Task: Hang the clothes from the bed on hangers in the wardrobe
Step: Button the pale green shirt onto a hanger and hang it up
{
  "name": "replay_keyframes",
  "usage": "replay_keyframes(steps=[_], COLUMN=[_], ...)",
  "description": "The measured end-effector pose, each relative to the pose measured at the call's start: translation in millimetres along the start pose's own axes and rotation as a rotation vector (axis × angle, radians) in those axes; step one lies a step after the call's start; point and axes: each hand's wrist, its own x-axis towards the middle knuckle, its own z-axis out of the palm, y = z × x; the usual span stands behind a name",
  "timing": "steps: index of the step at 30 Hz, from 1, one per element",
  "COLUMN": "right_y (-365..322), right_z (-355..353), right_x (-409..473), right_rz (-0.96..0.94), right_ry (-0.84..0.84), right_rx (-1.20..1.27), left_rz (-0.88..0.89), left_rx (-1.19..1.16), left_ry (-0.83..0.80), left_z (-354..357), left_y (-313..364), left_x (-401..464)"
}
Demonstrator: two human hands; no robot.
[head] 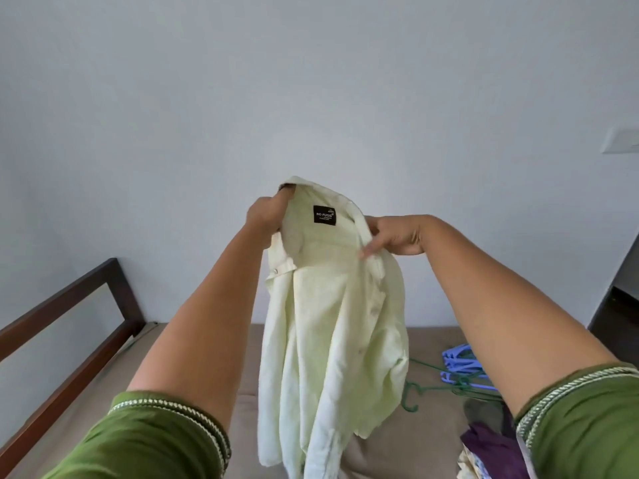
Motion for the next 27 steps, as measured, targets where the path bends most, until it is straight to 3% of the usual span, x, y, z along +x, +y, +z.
replay_keyframes(steps=[3,5,9,10,11,13,15,16,18,20,23,27], right_y=[9,23,30,29,27,24,27,31,37,45,55,53], right_z=[-13,-23,-25,-23,-22,-21,-22,-23,-25,-28,-37,-41], right_x=[-17,-22,-25,-24,-22,-26,-35,-41,-52,-58,-62,-71], right_rz=[0.203,0.209,0.107,0.100,0.110,0.110,0.127,0.171,0.272,0.183,-0.076,0.141], right_ry=[0.069,0.205,1.018,1.096,1.064,0.764,0.413,0.330,0.386,0.580,0.797,0.661], right_rx=[-0.403,-0.367,-0.446,-0.394,-0.302,-0.143,-0.073,-0.109,-0.367,-0.706,-0.660,-0.771], left_rz=[0.255,0.318,0.308,0.323,0.369,0.474,0.521,0.510,0.485,0.452,0.409,0.282], left_rx=[0.230,0.334,0.596,0.732,0.896,1.096,1.006,0.930,0.877,0.901,0.967,1.039], left_ry=[0.129,0.123,-0.221,-0.304,-0.346,-0.305,-0.176,-0.116,-0.028,0.037,0.003,-0.127], left_z=[0,3,14,20,28,43,52,54,56,61,79,96], left_y=[-3,-2,-3,-7,-10,-19,-27,-30,-33,-33,-28,-17], left_x=[3,0,-12,-14,-16,-20,-24,-27,-33,-40,-52,-67])
